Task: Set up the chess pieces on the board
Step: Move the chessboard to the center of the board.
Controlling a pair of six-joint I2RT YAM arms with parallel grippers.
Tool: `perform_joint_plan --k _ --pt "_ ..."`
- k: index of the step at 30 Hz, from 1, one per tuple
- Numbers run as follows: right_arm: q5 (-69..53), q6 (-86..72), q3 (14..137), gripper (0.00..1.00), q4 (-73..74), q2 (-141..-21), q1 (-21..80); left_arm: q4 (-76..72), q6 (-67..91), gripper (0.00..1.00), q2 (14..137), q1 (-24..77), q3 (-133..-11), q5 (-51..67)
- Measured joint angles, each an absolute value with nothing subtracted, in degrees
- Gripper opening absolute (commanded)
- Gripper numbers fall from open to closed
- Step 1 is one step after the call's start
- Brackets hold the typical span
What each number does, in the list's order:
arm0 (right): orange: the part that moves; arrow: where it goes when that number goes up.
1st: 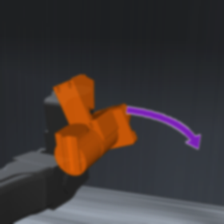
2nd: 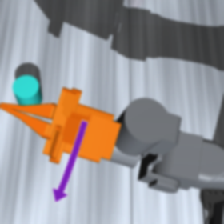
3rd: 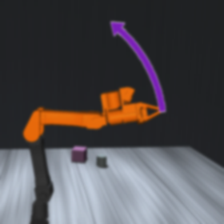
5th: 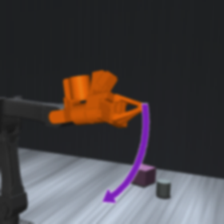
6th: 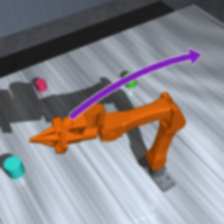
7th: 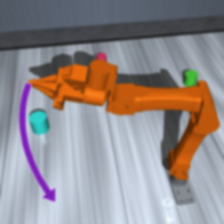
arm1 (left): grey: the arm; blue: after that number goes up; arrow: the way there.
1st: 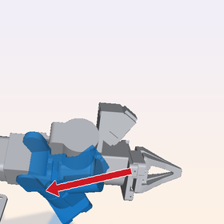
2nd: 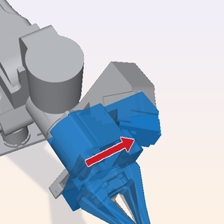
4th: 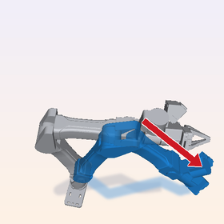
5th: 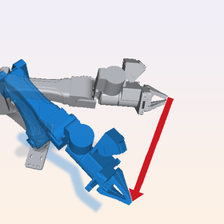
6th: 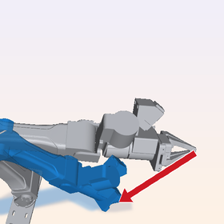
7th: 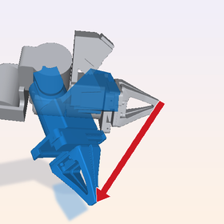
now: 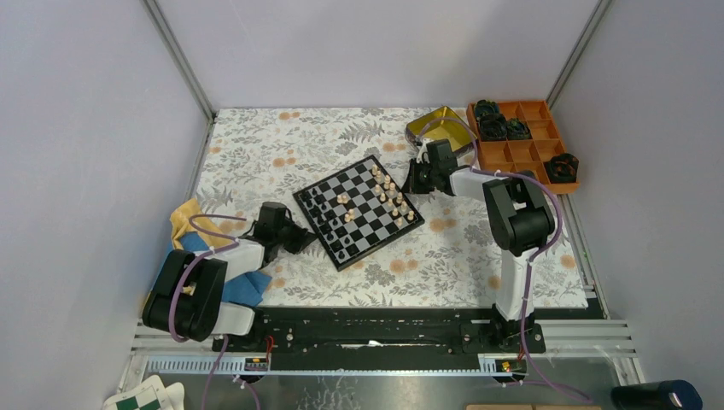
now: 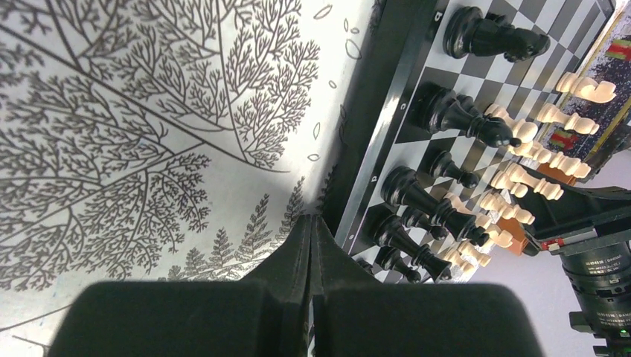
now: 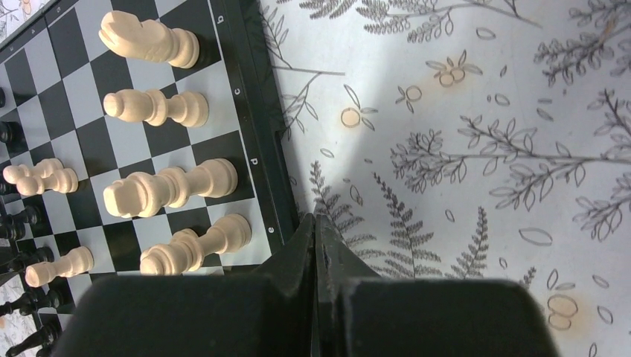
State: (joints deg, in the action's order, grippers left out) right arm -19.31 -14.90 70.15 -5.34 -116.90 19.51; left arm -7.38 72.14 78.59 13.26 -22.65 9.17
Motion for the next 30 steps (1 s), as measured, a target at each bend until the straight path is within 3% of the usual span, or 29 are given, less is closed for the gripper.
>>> perform_joint_plan --k 13,19,30 --pt "-18.0 -15.9 63.0 0.00 -8.2 -112.3 19.5 -6.3 72.5 0.03 75.7 15.6 -20.7 8.5" --pt "-17.6 -16.4 62.7 0.20 -8.0 -111.9 19.6 -5.5 72.5 0.07 75.2 15.9 -20.7 8.5" --pt "-16.3 -16.3 65.8 0.29 -1.9 -111.9 19.8 0.6 71.4 0.18 74.5 16.3 -23.0 7.4"
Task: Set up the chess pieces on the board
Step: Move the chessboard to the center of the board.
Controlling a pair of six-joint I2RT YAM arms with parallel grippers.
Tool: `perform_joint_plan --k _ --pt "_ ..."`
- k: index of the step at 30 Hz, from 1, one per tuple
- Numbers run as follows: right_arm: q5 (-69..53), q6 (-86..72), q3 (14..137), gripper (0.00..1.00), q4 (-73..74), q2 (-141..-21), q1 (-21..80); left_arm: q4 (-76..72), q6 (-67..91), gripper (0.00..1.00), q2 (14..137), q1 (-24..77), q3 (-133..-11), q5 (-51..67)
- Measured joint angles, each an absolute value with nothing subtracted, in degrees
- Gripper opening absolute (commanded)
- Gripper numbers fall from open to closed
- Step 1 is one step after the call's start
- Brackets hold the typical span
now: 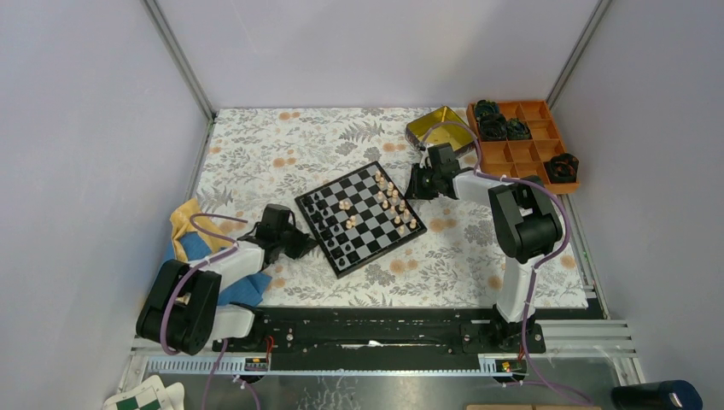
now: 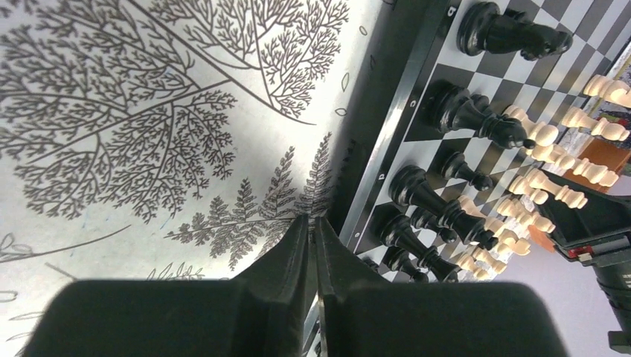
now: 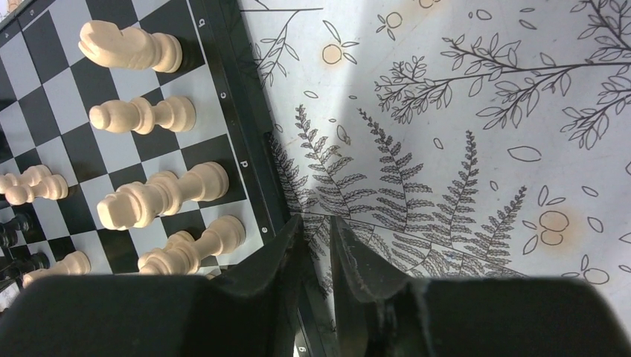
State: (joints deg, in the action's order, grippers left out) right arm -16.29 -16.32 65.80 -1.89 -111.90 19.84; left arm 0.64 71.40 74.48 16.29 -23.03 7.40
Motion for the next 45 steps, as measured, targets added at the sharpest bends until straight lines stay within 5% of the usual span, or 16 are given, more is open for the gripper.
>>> perform_joint_plan --k 7,40,45 --pt "-15.6 -16.1 67.9 0.32 1.9 -112.2 20.2 7.0 70.6 0.38 71.8 16.5 -24.5 5.2" --pt "-16.1 -15.9 68.2 0.35 3.3 -112.1 20.2 19.3 67.4 0.34 66.4 16.9 -25.4 3.4" --pt "-15.7 -15.9 68.2 0.37 4.7 -111.7 20.1 29.1 63.2 0.42 61.2 16.9 -30.8 1.0"
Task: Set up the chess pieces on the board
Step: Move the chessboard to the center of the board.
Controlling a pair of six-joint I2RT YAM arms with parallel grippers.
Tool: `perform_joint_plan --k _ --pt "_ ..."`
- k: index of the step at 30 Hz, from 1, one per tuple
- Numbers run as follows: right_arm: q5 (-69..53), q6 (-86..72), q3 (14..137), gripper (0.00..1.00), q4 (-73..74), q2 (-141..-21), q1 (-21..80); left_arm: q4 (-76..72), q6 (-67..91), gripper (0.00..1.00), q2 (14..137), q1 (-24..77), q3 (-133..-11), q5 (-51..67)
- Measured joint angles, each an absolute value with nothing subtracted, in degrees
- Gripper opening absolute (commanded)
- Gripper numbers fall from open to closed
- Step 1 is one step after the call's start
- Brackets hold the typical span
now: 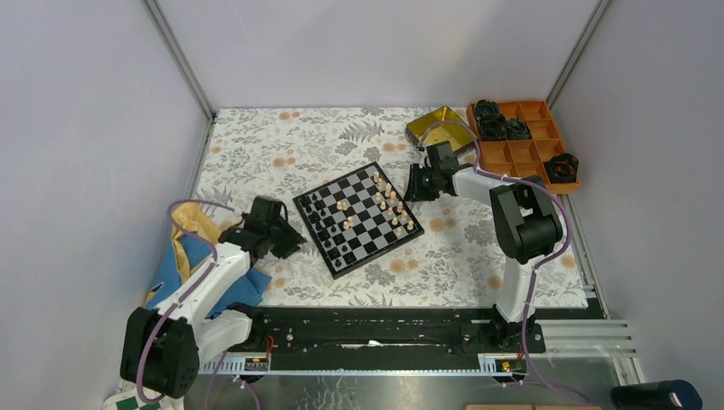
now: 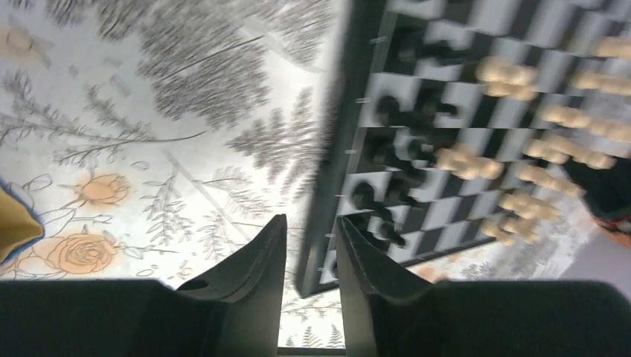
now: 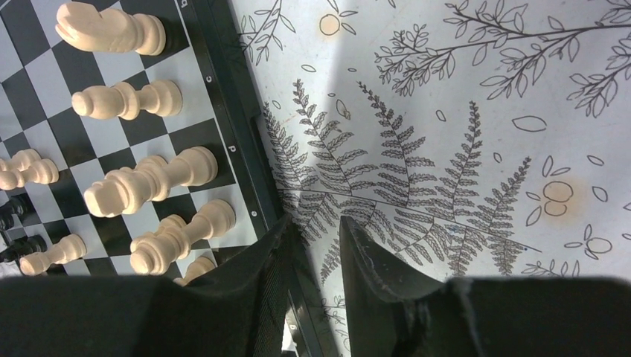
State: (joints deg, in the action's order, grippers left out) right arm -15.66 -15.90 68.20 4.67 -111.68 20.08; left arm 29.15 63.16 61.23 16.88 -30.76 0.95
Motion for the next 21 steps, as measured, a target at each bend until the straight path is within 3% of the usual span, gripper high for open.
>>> perform_joint_plan --k 2,7,12,21 --pt "-15.6 -15.9 68.4 0.39 5.4 -111.5 20.0 30.9 60.6 0.48 59.2 16.9 -34.4 0.2" --pt "-15.0 -15.9 70.4 0.42 7.3 -111.2 19.7 31.2 52.6 0.50 60.4 17.0 -44.4 0.0" --pt "-14.0 -16.4 73.3 0.49 7.4 -111.1 19.5 29.4 41.3 0.53 70.2 19.4 -53.4 2.0" --pt "-11.9 -16.4 76.1 0.50 7.4 -111.1 19.0 27.4 27.0 0.55 82.9 28.3 -61.0 2.8"
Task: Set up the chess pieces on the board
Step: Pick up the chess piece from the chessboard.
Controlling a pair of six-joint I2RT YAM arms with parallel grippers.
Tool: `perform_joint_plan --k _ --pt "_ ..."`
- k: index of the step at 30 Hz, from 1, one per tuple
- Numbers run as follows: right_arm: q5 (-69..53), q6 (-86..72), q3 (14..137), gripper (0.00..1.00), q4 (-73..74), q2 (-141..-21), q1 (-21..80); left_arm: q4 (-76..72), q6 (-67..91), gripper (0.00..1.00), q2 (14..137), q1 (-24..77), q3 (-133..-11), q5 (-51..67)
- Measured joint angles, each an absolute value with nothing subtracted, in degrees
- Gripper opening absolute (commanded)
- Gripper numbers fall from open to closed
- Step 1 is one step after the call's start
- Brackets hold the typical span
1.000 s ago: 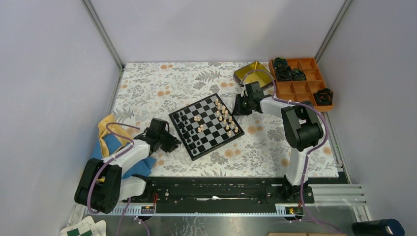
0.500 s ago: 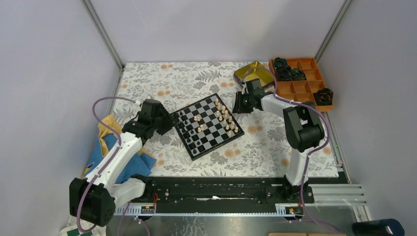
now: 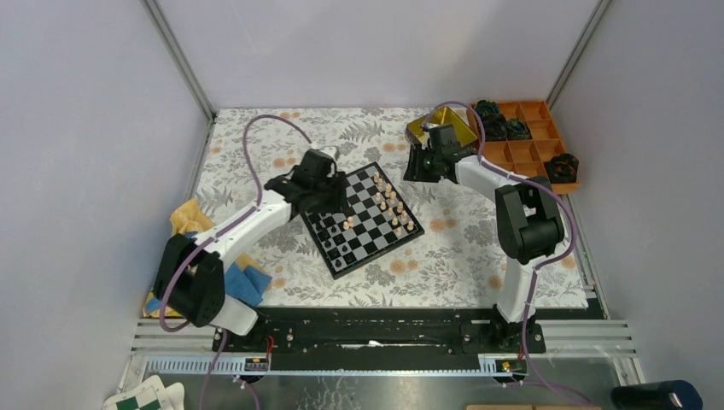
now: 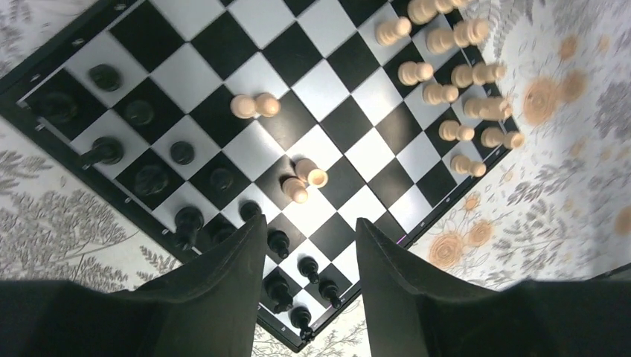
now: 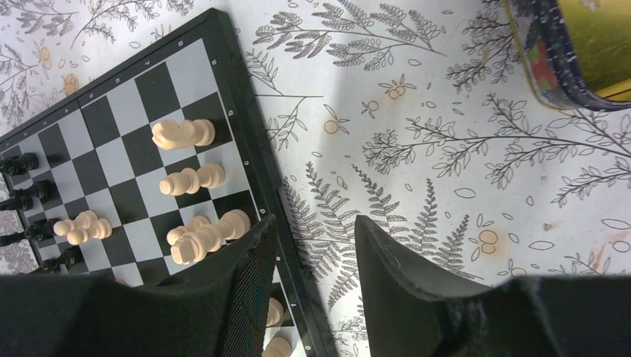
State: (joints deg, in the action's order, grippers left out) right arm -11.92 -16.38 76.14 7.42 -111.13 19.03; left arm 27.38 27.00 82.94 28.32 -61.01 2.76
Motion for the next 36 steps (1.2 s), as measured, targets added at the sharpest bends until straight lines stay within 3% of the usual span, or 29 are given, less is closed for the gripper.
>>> perform_joint_plan --k 10,36 --pt "-9.8 -16.4 77.6 0.50 7.2 -111.1 18.3 27.1 18.2 0.54 90.8 35.8 -64.8 -0.4" --pt "-9.6 -16.3 81.9 0.50 7.1 -113.6 17.3 26.1 13.5 0.46 100.8 37.8 -66.6 -8.0"
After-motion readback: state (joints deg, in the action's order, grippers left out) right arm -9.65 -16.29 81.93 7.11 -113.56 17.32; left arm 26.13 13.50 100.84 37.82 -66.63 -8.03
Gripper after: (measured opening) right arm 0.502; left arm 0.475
